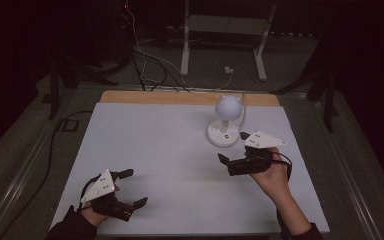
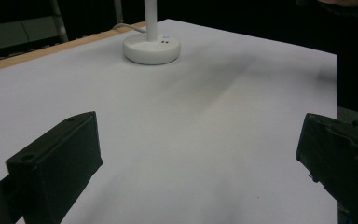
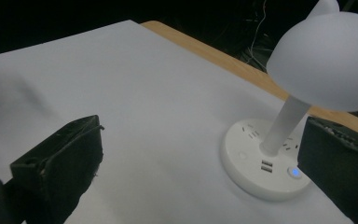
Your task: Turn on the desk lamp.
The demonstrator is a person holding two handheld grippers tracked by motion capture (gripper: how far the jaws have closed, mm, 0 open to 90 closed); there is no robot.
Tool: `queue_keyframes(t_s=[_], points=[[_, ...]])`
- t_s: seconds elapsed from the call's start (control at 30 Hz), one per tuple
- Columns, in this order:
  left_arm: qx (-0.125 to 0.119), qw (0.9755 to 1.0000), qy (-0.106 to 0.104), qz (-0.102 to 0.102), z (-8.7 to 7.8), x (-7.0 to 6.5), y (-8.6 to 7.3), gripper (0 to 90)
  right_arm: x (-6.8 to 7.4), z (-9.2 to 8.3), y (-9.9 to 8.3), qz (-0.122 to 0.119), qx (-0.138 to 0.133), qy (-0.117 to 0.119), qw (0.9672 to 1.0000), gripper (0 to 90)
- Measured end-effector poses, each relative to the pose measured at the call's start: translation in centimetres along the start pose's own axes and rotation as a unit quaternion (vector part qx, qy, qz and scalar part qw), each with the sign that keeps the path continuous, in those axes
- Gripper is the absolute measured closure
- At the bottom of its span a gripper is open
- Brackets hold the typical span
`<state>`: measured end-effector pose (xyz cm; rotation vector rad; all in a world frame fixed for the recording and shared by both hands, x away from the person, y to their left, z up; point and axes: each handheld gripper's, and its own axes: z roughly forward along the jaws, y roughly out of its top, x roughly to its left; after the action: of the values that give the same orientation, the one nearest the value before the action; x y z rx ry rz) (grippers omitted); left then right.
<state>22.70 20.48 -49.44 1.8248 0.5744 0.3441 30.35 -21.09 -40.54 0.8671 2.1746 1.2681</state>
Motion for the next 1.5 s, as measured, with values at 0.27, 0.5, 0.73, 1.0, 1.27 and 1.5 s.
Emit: queue_keyframes(t_s=[0.27,0.5,0.73,1.0,1.27,1.5], points=[[-0.001,1.0000,-0.002,0.001,0.0,0.0,0.0,0.3,0.0,1.4,0.8,-0.011,-0.002,-0.014,0.9998,0.0],[-0.002,1.0000,-0.003,0.000,-0.1,0.0,0.0,0.3,-0.4,2.6,1.4,-0.003,-0.005,-0.018,0.9998,0.0],[-0.001,1.0000,-0.003,0.000,0.0,0.0,0.0,0.3,-1.0,3.7,1.7,0.002,-0.002,-0.023,0.9997,0.0],[-0.002,1.0000,-0.003,0.000,0.0,-0.1,0.0,0.3,-1.7,5.3,1.8,0.012,0.004,-0.028,0.9995,0.0],[-0.003,1.0000,-0.004,0.000,-0.1,0.0,0.0,0.3,-2.1,7.5,1.5,0.020,0.012,-0.039,0.9990,1.6],[-0.003,1.0000,-0.005,0.000,-0.1,0.0,0.0,0.3,-1.8,8.7,1.1,0.024,0.018,-0.036,0.9989,4.2]])
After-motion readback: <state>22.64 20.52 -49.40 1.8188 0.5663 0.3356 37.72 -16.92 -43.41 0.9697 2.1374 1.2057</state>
